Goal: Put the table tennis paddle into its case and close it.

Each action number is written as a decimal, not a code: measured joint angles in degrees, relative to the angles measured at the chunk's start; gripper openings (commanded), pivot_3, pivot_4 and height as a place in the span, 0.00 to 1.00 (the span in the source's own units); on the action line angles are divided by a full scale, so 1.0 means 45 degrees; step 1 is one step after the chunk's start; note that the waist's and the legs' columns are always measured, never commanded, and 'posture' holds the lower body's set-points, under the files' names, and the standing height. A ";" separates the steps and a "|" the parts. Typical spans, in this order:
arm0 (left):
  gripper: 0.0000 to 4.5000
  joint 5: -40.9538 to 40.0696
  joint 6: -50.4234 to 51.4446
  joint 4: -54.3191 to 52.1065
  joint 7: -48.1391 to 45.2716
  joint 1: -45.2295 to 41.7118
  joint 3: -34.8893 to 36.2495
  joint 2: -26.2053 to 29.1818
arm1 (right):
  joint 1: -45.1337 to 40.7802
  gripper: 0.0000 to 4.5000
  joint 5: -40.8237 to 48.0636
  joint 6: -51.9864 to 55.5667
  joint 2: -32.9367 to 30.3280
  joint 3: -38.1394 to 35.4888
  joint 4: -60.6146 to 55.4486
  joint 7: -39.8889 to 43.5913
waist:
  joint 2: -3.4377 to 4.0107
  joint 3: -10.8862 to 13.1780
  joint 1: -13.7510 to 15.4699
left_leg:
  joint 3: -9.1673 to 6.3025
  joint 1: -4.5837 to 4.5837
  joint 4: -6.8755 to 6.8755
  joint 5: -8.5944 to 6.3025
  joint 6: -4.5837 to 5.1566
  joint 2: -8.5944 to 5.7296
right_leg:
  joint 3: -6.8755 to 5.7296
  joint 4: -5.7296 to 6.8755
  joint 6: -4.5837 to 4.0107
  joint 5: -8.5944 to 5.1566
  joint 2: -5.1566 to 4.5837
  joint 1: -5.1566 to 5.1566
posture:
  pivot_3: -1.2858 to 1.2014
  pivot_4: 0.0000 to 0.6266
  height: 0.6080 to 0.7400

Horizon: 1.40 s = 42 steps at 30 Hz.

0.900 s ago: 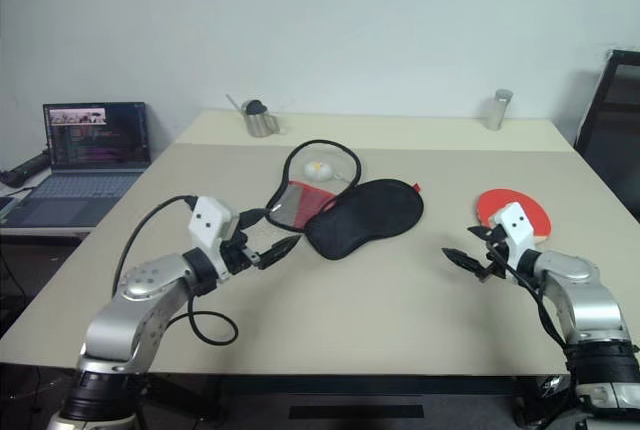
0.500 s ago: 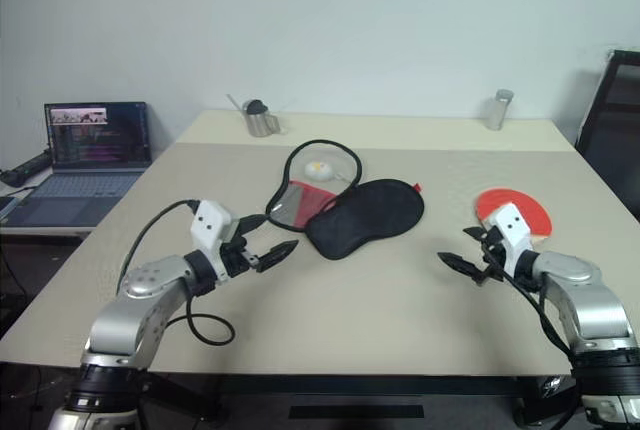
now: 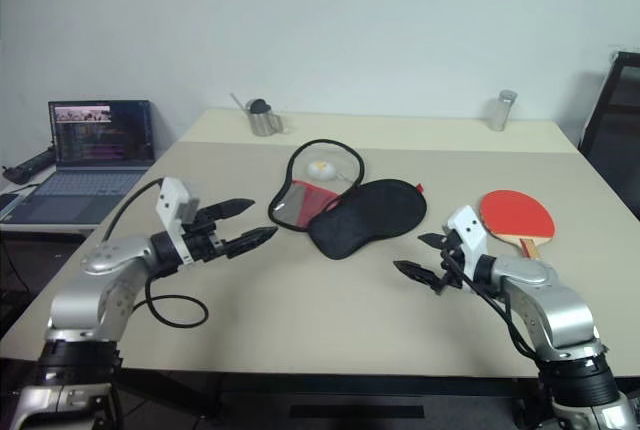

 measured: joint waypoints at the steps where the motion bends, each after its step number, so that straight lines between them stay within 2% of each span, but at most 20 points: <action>1: 1.00 0.0044 -0.0087 0.0314 -0.0191 -0.0164 0.0001 0.0132 | -0.0016 1.00 0.0029 0.0118 0.0127 0.0000 -0.0024 -0.0164 | -0.0001 -0.0001 0.0000 | -0.0001 0.0001 -0.0002 0.0000 0.0000 0.0000 | -0.0001 0.0000 0.0000 0.0000 0.0000 0.0000 | 0.52 0.24 1.00; 10: 1.00 0.0160 -0.0248 0.1904 -0.1519 -0.0953 -0.0052 0.0974 | -0.1900 1.00 -0.0367 0.1973 0.2654 0.0177 0.1582 -0.3301 | 0.0001 0.0000 -0.0108 | 0.0011 -0.0006 -0.0019 0.0001 -0.0001 0.0010 | 0.0011 0.0023 -0.0004 0.0002 0.0005 -0.0042 | 0.52 0.24 1.00; 15: 1.00 0.0489 -0.0464 0.3010 -0.1862 -0.1667 -0.0080 0.1117 | -0.2931 1.00 -0.0214 0.3730 0.4989 0.0085 0.2553 -0.5190 | 0.0000 0.0000 -0.0095 | 0.0012 -0.0019 -0.0028 0.0000 -0.0001 0.0008 | 0.0014 0.0017 -0.0005 0.0002 0.0005 -0.0057 | 0.52 0.24 1.00; 21: 1.00 0.0743 -0.0595 0.3321 -0.1988 -0.1749 -0.0119 0.1125 | -0.3217 1.00 -0.0100 0.4486 0.6564 -0.0004 0.3225 -0.6366 | 0.0000 0.0000 -0.0086 | 0.0011 -0.0028 -0.0027 0.0000 -0.0001 0.0003 | 0.0016 0.0012 -0.0005 0.0002 0.0002 -0.0063 | 0.52 0.24 1.00; 39: 1.00 0.1024 -0.0589 0.3281 -0.2064 -0.1852 -0.0170 0.1126 | -0.4948 1.00 -0.1393 0.0701 0.7875 0.0222 0.7840 -0.6694 | 0.0001 0.0000 -0.0135 | 0.0014 -0.0021 -0.0027 0.0000 -0.0001 0.0005 | 0.0016 0.0026 -0.0005 0.0003 0.0004 -0.0067 | 0.52 0.24 1.00; 42: 1.00 0.1042 -0.0591 0.3269 -0.2042 -0.1851 -0.0171 0.1126 | -0.5127 0.85 -0.1723 0.0072 0.8112 0.0366 0.8420 -0.6754 | 0.0000 0.0000 -0.0135 | 0.0012 -0.0021 -0.0028 0.0000 -0.0001 0.0006 | 0.0014 0.0025 -0.0005 0.0003 0.0004 -0.0070 | 0.52 0.24 1.00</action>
